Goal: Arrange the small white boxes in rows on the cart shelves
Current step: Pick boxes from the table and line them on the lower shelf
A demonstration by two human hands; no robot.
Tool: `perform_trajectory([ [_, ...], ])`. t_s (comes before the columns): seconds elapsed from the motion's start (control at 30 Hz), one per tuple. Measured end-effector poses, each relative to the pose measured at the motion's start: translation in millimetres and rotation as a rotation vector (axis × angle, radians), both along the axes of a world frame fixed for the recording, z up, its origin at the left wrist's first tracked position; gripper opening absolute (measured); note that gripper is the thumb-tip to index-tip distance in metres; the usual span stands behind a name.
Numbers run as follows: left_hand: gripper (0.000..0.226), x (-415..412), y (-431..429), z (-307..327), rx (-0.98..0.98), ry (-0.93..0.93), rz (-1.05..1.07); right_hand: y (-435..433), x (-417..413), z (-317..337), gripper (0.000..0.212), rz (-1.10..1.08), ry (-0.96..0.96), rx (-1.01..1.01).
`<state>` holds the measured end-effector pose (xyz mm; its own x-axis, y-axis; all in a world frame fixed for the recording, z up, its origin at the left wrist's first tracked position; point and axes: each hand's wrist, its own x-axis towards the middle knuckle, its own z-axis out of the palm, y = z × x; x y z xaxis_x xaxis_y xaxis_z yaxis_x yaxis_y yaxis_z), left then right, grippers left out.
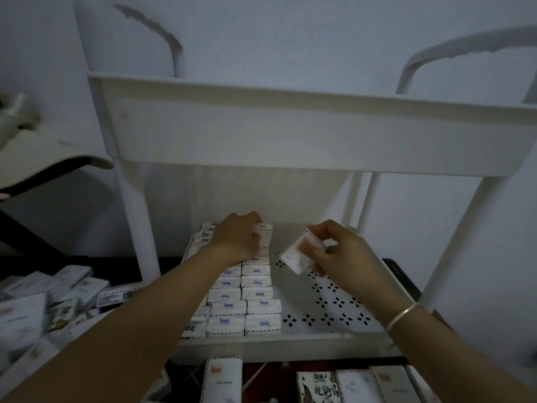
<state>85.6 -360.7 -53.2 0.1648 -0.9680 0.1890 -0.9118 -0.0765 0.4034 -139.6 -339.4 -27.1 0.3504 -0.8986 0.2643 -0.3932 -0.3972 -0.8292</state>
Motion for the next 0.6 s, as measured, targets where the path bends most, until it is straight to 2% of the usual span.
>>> perform_trajectory([
  [0.17,0.033,-3.0,-1.1,-2.2,0.031,-0.123,-0.020,-31.5,21.6,1.9,0.023,-0.062,-0.050,0.021],
  [0.23,0.034,-2.8,1.4,-9.6,-0.016,-0.236,-0.007,-45.6,33.5,1.2,0.027,-0.080,0.014,-0.027],
  [0.3,0.036,-0.7,3.4,-16.9,-0.064,-0.286,0.006,-57.3,45.0,-0.1,0.031,-0.106,0.123,-0.163],
  [0.47,0.037,0.2,5.6,-19.4,-0.114,-0.257,0.028,-78.2,67.8,-8.0,0.033,-0.112,0.460,-0.557],
  [0.53,0.038,-0.9,6.8,-19.5,-0.120,-0.207,0.045,-85.2,74.5,-11.9,0.033,-0.070,0.508,-0.541],
  [0.6,0.038,-2.1,7.4,-18.9,-0.148,-0.148,0.094,-90.0,81.5,-14.6,0.031,0.031,0.471,-0.406],
])
